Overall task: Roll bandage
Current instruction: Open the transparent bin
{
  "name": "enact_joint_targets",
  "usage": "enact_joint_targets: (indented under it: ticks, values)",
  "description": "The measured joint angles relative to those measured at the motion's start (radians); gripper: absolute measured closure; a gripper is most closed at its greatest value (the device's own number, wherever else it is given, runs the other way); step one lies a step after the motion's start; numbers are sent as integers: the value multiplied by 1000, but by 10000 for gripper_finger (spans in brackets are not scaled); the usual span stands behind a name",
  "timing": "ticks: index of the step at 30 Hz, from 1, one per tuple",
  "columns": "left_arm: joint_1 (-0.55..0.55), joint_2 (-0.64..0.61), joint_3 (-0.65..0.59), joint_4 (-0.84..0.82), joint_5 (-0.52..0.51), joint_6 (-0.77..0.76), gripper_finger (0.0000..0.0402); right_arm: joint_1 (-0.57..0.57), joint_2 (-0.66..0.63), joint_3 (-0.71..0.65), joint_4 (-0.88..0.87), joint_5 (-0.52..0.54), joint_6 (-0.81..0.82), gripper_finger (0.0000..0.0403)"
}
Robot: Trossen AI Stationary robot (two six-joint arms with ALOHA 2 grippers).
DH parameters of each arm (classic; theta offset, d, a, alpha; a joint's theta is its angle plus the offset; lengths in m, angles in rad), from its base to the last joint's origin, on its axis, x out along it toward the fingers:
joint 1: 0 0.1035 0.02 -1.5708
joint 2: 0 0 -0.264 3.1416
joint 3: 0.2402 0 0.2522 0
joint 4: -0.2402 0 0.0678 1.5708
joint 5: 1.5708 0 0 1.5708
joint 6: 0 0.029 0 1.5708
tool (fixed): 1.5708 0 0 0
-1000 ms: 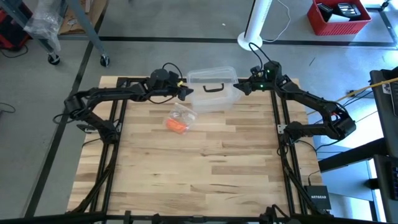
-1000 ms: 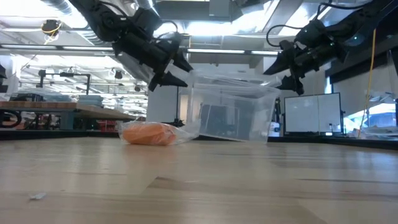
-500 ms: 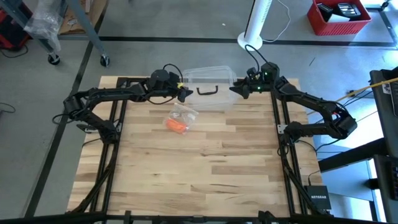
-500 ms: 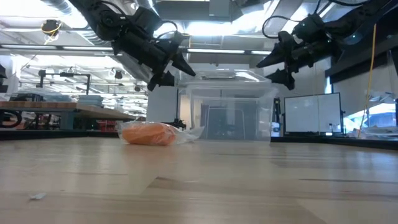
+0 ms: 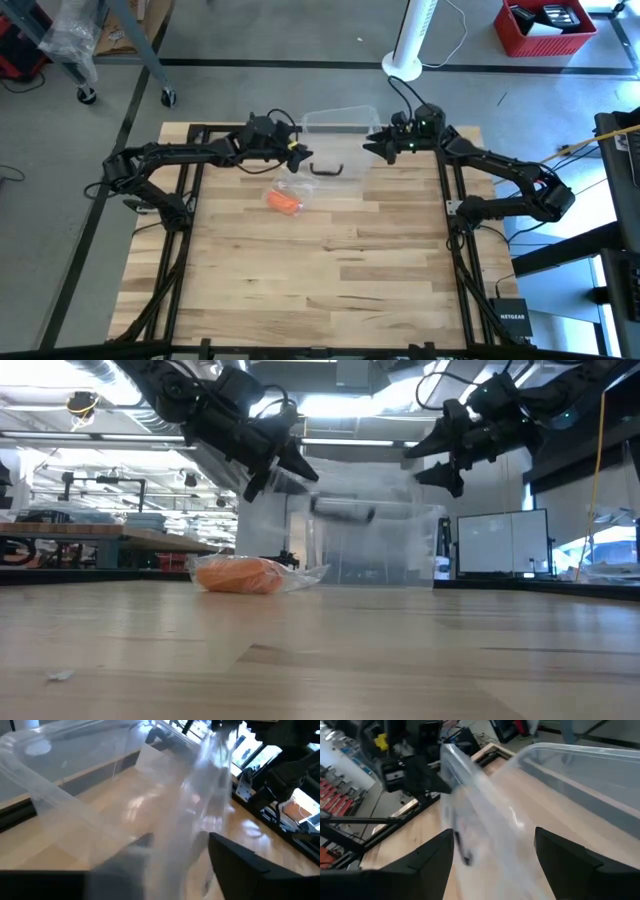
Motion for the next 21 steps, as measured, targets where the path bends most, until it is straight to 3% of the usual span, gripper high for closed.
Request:
enact_joint_targets:
  ticks: [10, 21]
  values:
    - [-39, 0, 1, 13, 5, 72, 390, 15, 0, 0, 13, 5, -2, 128]
    - [-101, -5, 7, 22, -4, 153, 397, 13, -2, 4, 12, -55, 0, 128]
